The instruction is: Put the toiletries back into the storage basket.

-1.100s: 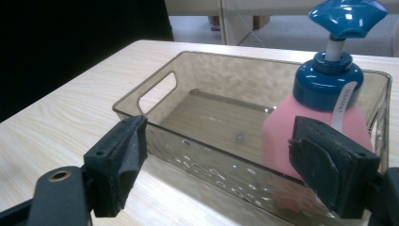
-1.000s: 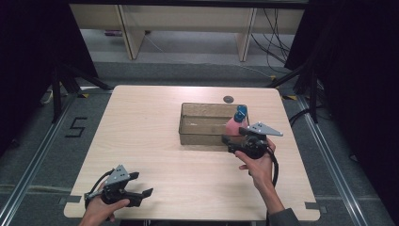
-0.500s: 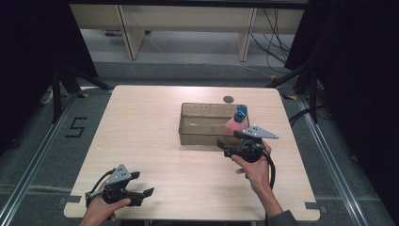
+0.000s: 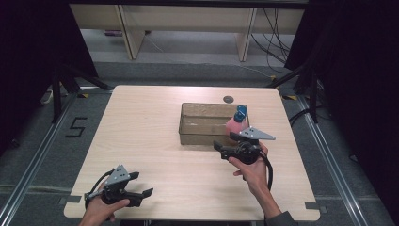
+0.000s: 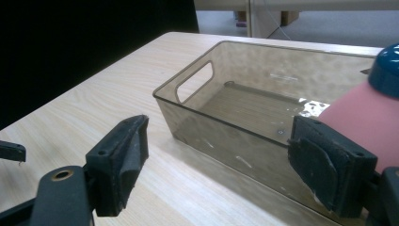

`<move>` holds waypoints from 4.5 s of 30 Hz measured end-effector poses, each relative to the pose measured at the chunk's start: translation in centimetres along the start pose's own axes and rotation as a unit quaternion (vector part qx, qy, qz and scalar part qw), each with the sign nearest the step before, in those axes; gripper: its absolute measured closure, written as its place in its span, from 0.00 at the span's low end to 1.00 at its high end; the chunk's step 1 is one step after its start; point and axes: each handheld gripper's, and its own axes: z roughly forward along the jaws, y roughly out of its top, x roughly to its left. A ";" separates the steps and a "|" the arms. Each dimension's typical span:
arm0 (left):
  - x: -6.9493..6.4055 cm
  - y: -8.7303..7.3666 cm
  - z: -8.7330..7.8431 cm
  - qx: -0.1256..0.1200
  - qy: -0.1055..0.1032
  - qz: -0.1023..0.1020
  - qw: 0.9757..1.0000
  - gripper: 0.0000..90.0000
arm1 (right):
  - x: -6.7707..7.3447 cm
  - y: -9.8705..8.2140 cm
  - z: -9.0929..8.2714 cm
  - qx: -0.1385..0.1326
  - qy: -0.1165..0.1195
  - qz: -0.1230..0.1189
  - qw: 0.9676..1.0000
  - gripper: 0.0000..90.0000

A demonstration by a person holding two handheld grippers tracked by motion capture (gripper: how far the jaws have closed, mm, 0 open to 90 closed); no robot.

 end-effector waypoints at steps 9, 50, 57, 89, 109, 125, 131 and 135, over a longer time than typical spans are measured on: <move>0.0 0.0 0.0 0.000 0.002 0.000 1.000 0.16 | 0.8 0.0 0.2 -0.001 0.012 -0.001 1.000 0.24; 0.0 -0.1 -0.1 -0.001 0.001 0.000 1.000 0.16 | 3.1 -1.5 0.7 0.013 0.042 -0.030 0.999 0.23; 0.0 -0.1 -0.1 -0.001 0.003 -0.001 1.000 0.16 | 3.4 -1.9 0.5 0.022 0.050 -0.024 0.998 0.21; 0.0 -0.1 0.0 -0.003 0.003 -0.001 1.000 0.16 | 4.1 -3.7 -0.2 0.037 0.069 -0.035 0.996 0.19; -0.1 -0.1 0.0 -0.003 0.003 -0.001 1.000 0.16 | 4.7 -5.1 -1.1 0.044 0.087 -0.039 0.994 0.18; 0.0 -0.1 -0.1 0.000 0.003 0.003 1.000 0.16 | 5.1 -6.5 -1.5 0.069 0.086 -0.036 0.993 0.17; 0.0 -0.1 0.0 0.000 0.003 0.002 1.000 0.16 | 5.2 -6.8 -1.9 0.075 0.097 -0.037 0.992 0.17; 0.0 -0.1 0.0 0.000 0.003 0.002 1.000 0.16 | 5.2 -7.0 -2.2 0.077 0.089 -0.038 0.992 0.17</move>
